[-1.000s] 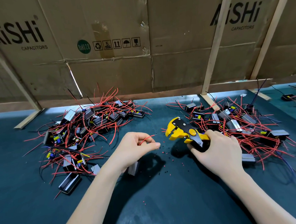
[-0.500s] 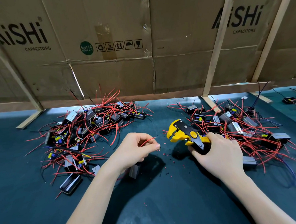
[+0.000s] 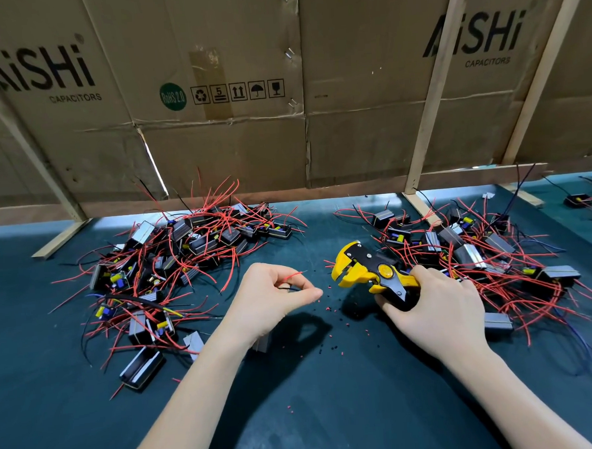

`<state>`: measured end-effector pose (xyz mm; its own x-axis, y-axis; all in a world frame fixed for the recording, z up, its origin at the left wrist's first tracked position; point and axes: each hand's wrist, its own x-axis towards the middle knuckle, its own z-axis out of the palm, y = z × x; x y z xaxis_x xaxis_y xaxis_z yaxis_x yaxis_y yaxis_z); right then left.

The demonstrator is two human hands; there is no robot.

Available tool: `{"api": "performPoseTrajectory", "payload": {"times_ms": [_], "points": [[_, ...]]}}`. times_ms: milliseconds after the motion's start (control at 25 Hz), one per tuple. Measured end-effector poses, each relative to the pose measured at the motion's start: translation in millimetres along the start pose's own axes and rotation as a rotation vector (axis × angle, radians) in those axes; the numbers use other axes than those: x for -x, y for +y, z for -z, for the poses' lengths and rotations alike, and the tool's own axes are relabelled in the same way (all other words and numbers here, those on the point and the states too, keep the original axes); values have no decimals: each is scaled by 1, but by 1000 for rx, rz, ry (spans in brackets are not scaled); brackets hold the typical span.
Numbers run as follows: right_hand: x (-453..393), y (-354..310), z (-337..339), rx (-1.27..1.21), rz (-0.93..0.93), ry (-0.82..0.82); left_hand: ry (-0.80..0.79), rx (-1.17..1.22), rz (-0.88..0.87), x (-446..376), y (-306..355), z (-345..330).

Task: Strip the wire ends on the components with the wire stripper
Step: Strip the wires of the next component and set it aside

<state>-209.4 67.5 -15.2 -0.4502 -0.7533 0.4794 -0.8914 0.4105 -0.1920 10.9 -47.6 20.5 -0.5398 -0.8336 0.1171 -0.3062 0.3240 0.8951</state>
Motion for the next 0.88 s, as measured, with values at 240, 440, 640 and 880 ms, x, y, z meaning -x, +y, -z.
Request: {"api": "performPoseTrajectory", "payload": {"times_ms": [240, 440, 640, 880], "points": [[0, 0, 0, 0, -8, -14, -24, 129, 128, 0, 10, 1], [0, 0, -2, 40, -1, 22, -149, 267, 155, 2, 20, -5], [1, -3, -5, 87, 22, 93, -263, 164, 61, 7, 16, -13], [3, -5, -8, 85, 41, 159, -245, 79, 23, 7, 12, -15]]}}
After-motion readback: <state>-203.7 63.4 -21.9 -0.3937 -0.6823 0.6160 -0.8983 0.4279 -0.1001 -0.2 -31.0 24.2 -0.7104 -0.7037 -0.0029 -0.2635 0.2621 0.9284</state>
